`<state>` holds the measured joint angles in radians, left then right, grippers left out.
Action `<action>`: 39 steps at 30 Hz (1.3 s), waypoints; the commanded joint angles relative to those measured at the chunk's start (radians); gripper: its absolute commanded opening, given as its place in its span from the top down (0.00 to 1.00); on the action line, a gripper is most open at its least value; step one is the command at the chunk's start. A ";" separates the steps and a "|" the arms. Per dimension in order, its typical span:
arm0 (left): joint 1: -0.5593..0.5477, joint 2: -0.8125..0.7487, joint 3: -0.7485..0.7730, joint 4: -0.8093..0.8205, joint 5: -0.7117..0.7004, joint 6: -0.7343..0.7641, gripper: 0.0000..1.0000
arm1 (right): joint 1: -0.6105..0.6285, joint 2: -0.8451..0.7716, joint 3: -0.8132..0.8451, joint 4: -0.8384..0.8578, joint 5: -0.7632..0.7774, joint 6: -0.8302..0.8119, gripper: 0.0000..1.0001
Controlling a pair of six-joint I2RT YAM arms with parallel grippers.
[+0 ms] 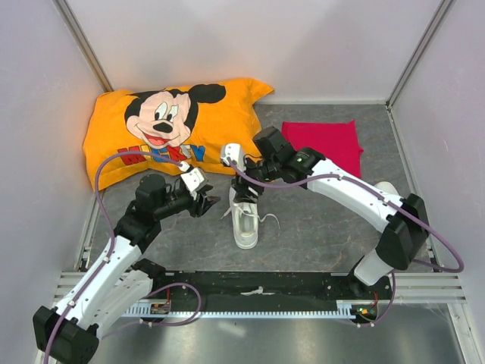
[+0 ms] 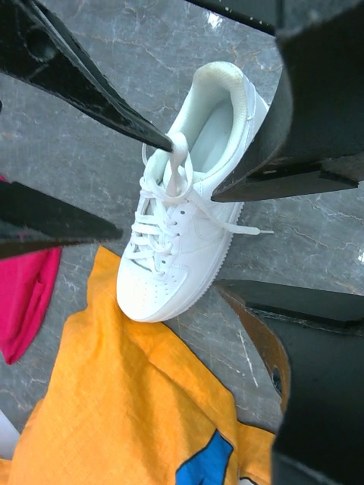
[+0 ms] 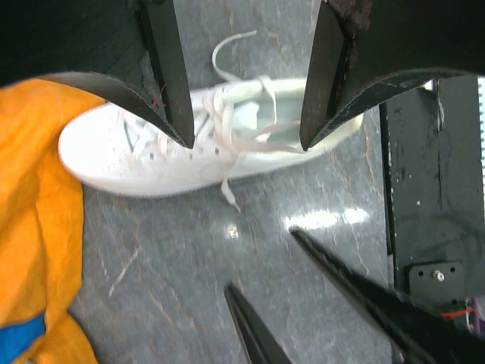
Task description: Tie the shoes
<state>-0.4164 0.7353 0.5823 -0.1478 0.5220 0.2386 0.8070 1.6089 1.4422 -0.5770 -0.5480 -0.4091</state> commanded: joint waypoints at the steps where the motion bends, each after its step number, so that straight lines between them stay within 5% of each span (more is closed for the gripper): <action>1: 0.007 -0.001 -0.004 0.045 0.033 -0.033 0.47 | -0.046 -0.087 -0.075 -0.041 0.011 -0.011 0.34; 13: 0.011 0.024 -0.012 0.059 0.015 -0.019 0.47 | 0.066 0.060 0.023 0.046 -0.029 0.029 0.42; 31: 0.116 -0.010 -0.052 0.047 0.001 -0.045 0.48 | 0.198 0.218 0.159 0.151 0.178 0.038 0.55; 39: 0.174 -0.036 -0.067 0.007 0.176 0.004 0.71 | 0.196 0.163 0.055 0.183 0.238 0.058 0.87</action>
<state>-0.2592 0.7132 0.5312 -0.1326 0.5877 0.2146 0.9600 1.8126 1.5471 -0.4320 -0.3317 -0.3412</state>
